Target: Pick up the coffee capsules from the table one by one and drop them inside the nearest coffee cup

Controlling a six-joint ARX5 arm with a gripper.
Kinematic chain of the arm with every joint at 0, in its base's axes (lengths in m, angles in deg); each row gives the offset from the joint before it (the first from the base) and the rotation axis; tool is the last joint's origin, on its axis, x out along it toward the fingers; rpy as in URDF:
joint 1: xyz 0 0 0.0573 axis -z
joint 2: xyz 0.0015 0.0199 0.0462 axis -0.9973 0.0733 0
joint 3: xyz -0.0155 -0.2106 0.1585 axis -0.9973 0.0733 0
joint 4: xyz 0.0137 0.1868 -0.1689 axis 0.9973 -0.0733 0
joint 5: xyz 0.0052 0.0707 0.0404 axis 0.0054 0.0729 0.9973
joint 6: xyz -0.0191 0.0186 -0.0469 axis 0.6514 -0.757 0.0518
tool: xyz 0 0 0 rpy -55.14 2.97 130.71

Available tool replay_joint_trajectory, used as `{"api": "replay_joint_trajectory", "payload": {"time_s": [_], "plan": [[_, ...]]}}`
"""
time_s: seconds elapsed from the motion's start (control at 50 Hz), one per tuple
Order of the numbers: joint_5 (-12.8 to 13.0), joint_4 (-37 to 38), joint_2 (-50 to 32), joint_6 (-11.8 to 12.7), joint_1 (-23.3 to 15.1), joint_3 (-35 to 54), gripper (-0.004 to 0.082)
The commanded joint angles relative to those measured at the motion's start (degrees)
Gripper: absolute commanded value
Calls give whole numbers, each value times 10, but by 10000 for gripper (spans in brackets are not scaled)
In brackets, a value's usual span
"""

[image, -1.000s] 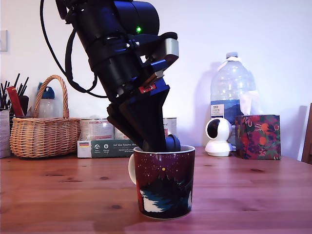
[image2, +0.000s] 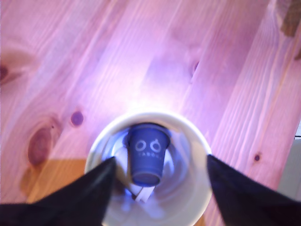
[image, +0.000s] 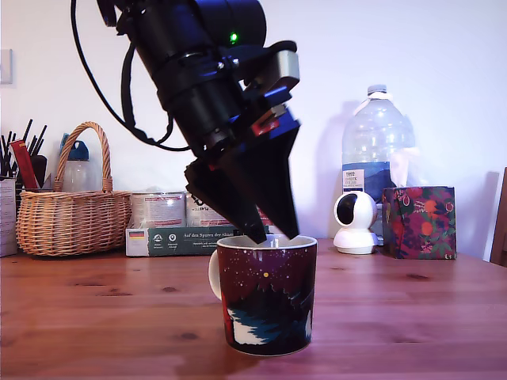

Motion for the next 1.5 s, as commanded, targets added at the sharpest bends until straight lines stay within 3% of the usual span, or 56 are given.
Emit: {"api": "replay_joint_trajectory", "payload": {"time_s": [0.0,0.1,0.18,0.34,0.82,1.12,1.48], "plan": [[0,-1,3,0,2,-4,643],[0,-1,-6,0,2,-4,563],[0,-2,-18,0,2,-4,439],[-3,2,-56,0,-2,-4,-19],[-18,33,-133,30,-74,19,-20],[4,122,-225,62,-147,135,-20],[4,218,-348,89,-261,299,-20]]}}
